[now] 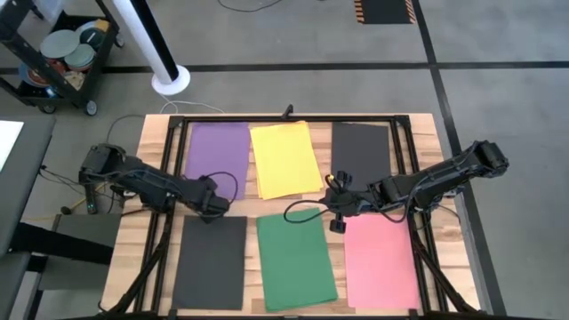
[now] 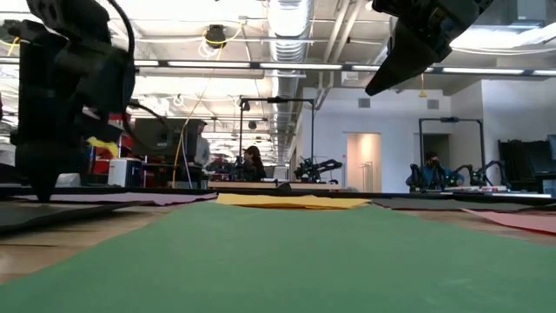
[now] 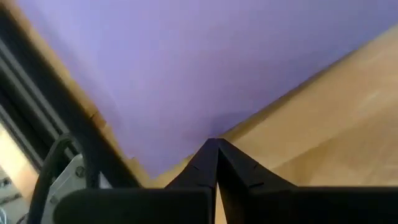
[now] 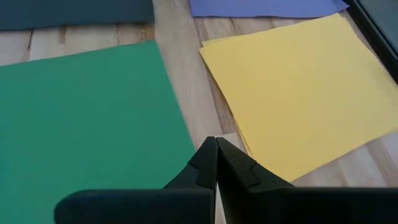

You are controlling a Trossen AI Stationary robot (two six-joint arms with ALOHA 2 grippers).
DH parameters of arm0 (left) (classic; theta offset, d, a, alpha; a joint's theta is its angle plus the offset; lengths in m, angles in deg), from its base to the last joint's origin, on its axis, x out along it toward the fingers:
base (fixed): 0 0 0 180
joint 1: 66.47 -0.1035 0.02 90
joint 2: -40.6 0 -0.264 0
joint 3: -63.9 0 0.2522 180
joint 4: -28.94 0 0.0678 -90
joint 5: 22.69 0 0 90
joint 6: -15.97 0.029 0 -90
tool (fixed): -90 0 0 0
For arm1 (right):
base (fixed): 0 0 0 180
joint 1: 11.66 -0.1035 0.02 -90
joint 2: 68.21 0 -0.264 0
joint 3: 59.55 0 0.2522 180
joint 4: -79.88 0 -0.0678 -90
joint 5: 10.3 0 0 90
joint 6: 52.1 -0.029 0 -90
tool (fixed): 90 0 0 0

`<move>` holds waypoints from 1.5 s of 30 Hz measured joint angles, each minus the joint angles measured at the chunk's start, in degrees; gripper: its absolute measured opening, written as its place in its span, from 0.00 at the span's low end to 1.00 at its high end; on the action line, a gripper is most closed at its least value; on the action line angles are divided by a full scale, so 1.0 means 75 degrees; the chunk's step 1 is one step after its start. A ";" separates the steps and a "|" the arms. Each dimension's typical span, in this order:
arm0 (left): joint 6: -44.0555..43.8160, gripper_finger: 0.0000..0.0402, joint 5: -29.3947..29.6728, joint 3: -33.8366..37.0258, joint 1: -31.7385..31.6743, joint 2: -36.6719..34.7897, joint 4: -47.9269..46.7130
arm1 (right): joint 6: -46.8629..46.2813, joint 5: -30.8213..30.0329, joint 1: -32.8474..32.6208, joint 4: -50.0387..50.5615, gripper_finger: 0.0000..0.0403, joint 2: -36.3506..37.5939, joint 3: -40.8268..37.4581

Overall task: Organize paper
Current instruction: Adjust the yellow paper

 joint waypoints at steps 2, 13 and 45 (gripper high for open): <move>-0.0087 0.00 0.0010 0.0009 -0.0064 0.0007 -0.0067 | -0.0002 0.0035 -0.0029 -0.0001 0.00 0.0000 0.0000; 0.0499 0.00 -0.0288 -0.0572 0.0106 0.0002 0.1397 | -0.0016 0.0052 -0.0020 0.0017 0.00 0.0000 0.0000; 0.3734 0.00 -0.0952 -0.0834 -0.3743 0.2091 0.7936 | 0.0001 -0.0007 0.0000 0.0075 0.00 0.0000 0.0000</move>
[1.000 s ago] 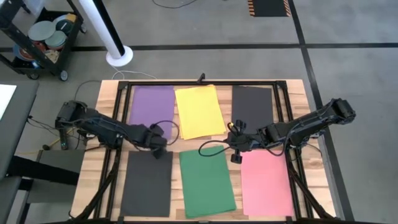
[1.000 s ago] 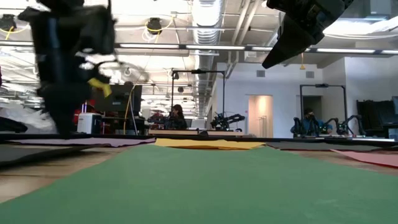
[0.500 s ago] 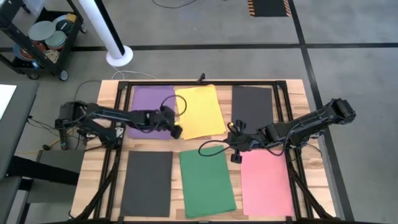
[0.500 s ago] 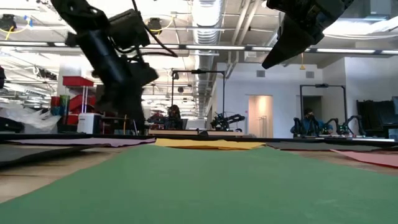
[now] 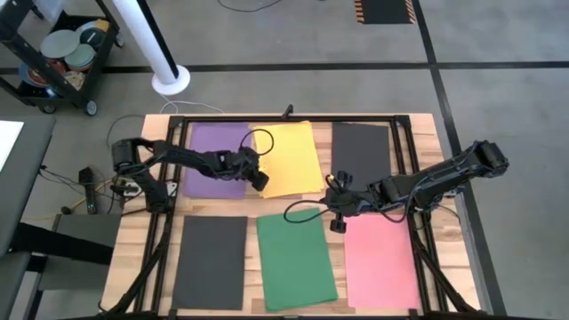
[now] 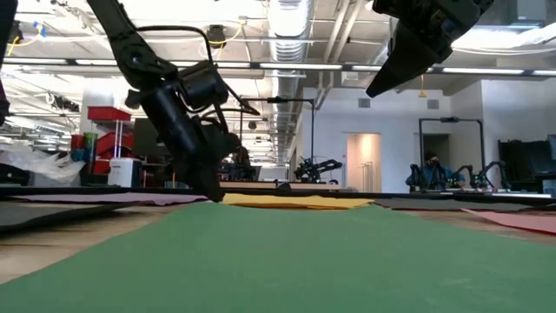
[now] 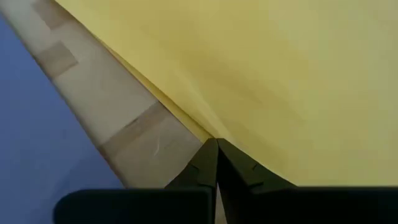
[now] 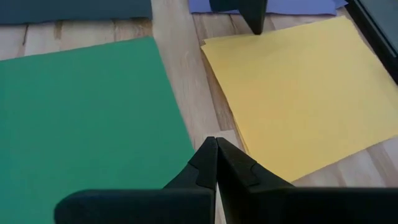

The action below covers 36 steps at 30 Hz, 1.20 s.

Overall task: Organize paper
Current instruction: Adjust the yellow paper

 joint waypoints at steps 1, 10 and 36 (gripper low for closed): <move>0.0048 0.00 0.0008 -0.0007 -0.0025 0.0003 0.0003 | 0.0000 -0.0002 0.0000 0.0028 0.00 0.0000 0.0000; 0.0335 0.00 0.0531 0.0036 -0.0214 -0.0622 -0.0538 | -0.0003 0.0003 0.0000 0.0092 0.00 0.0000 0.0000; 0.0530 0.00 0.0707 0.0028 -0.0675 -0.0685 -0.0726 | 0.0003 0.0056 0.0000 0.0090 0.00 0.0000 0.0000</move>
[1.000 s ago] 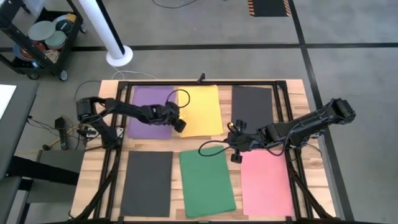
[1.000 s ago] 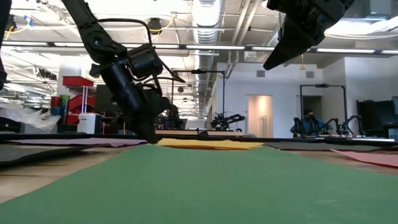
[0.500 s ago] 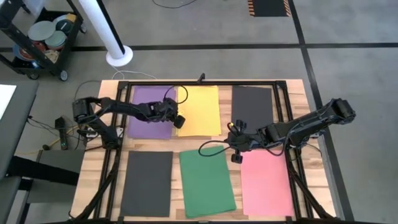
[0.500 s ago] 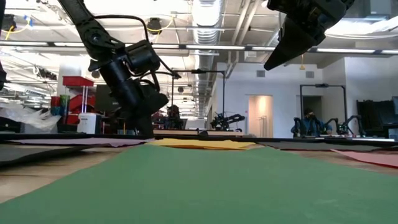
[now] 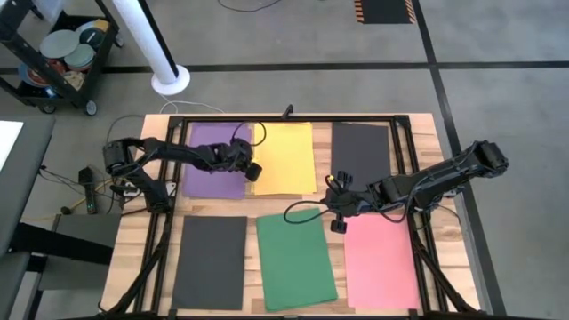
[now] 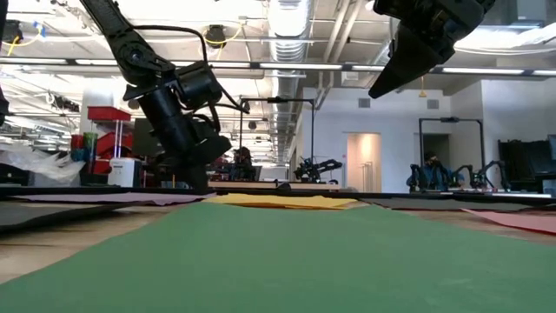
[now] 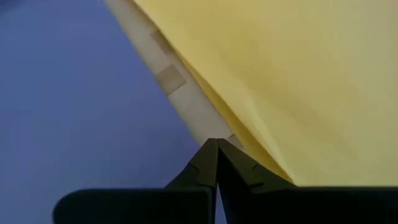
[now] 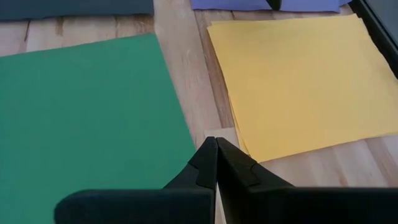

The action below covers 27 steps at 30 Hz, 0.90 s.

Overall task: Organize paper
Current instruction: Adjust the yellow paper

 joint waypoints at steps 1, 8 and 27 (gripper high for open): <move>0.0001 0.00 0.0008 -0.0001 -0.0017 -0.0003 -0.0047 | 0.0000 0.0000 0.0000 -0.0002 0.00 0.0000 0.0000; 0.0122 0.00 0.0074 -0.0001 -0.0158 -0.0003 -0.0166 | -0.0003 -0.0003 0.0000 -0.0001 0.00 0.0000 0.0000; 0.0435 0.00 0.0104 -0.0001 -0.0425 -0.0006 -0.0339 | -0.0009 -0.0061 0.0000 -0.0002 0.00 0.0000 0.0000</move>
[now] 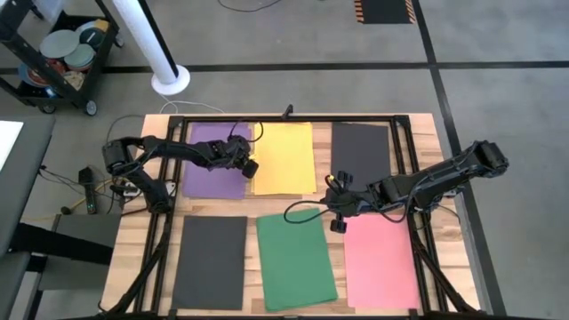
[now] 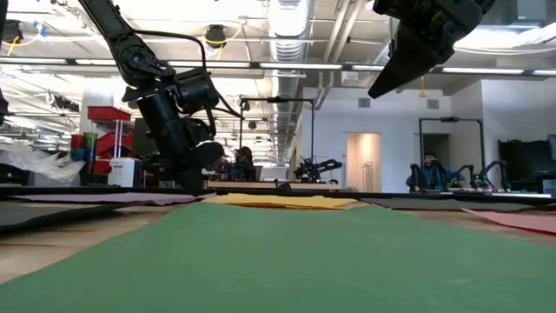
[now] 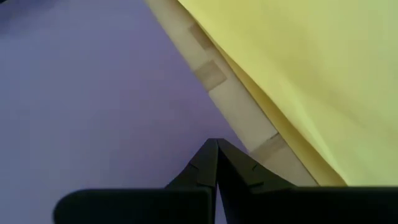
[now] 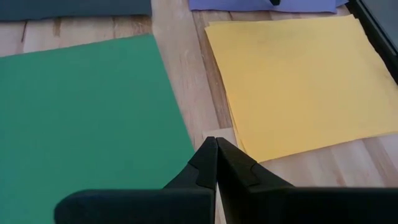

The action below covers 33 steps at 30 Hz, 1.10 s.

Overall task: Organize paper
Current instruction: Adjust the yellow paper

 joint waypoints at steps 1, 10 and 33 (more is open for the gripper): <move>0.0003 0.00 0.0003 0.0000 -0.0001 0.0000 -0.0023 | 0.0000 0.0000 0.0000 0.0000 0.00 0.0000 0.0000; 0.0014 0.00 0.0048 -0.0033 -0.0128 -0.0003 -0.0162 | -0.0002 0.0006 0.0000 0.0000 0.00 0.0000 0.0000; -0.0557 0.00 -0.1321 -0.0440 0.0265 0.0606 0.0083 | -0.0006 0.0067 0.0000 -0.0008 0.00 0.0000 -0.0006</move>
